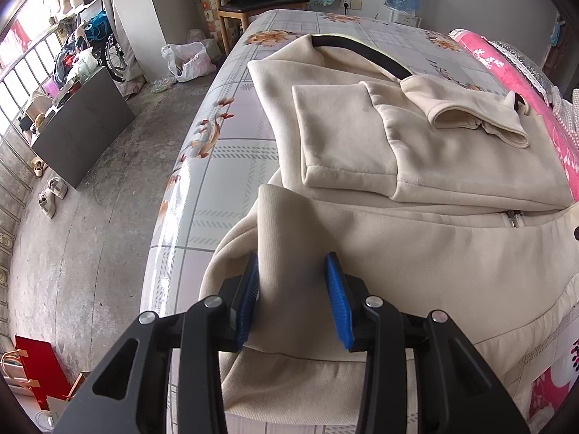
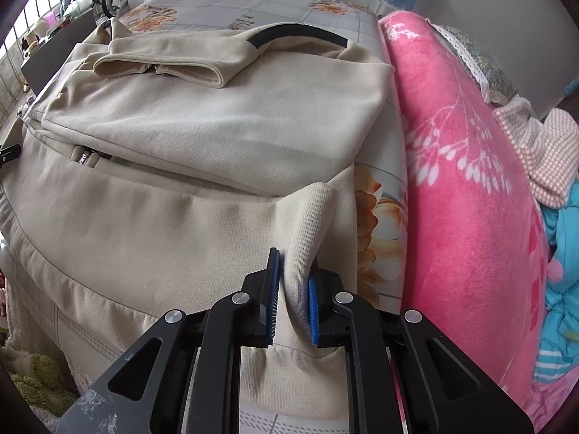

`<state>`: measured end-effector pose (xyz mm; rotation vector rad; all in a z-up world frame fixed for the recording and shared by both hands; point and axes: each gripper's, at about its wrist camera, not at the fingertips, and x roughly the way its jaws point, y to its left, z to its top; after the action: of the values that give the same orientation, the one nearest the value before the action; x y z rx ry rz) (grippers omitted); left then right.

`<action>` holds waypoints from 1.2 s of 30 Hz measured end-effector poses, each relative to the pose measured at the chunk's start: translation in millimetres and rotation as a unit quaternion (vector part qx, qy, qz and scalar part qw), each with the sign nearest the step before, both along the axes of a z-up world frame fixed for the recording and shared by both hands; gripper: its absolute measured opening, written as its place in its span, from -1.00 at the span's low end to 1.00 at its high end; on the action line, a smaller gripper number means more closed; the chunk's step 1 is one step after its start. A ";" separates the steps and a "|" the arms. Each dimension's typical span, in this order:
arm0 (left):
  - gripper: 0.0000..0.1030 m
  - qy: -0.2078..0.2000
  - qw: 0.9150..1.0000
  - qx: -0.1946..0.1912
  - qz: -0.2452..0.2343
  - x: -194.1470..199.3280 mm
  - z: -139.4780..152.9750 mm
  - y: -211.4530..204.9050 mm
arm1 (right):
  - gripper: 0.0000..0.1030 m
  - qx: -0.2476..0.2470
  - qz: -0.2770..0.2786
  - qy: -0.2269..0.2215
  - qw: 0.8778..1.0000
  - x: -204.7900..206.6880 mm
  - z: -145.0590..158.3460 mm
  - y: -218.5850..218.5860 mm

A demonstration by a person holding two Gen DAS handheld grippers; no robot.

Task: Fold large clothes
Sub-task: 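Close the right tool on the jacket edge beside the left tool, then lift the held jacket edge with both tools and fold it over the jacket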

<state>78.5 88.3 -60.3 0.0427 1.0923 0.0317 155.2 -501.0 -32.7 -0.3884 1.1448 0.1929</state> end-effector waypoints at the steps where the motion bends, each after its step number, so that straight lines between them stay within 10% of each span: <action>1: -0.31 0.000 1.000 0.000 0.000 -0.2 0.0 -0.1 | -0.77 -0.001 -0.001 0.001 1.000 0.4 -0.2 0.3; 17: -0.31 -0.010 1.000 0.005 -0.008 -1.9 -0.9 -1.0 | -0.87 -0.001 -0.010 -0.012 1.000 -6.1 2.4 0.5; 25: -0.81 -0.046 0.999 0.009 -0.009 -11.6 7.2 1.8 | -0.93 0.026 -0.019 -0.049 0.998 -20.5 21.1 -2.8; 36: -0.87 -0.130 0.991 0.006 -0.016 -55.6 45.6 3.3 | -0.93 0.090 -0.038 -0.099 0.990 -46.9 53.1 -19.8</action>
<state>22.9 91.6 -14.7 0.0643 0.8301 0.0138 108.4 -520.8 20.4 -0.1985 0.9367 0.1842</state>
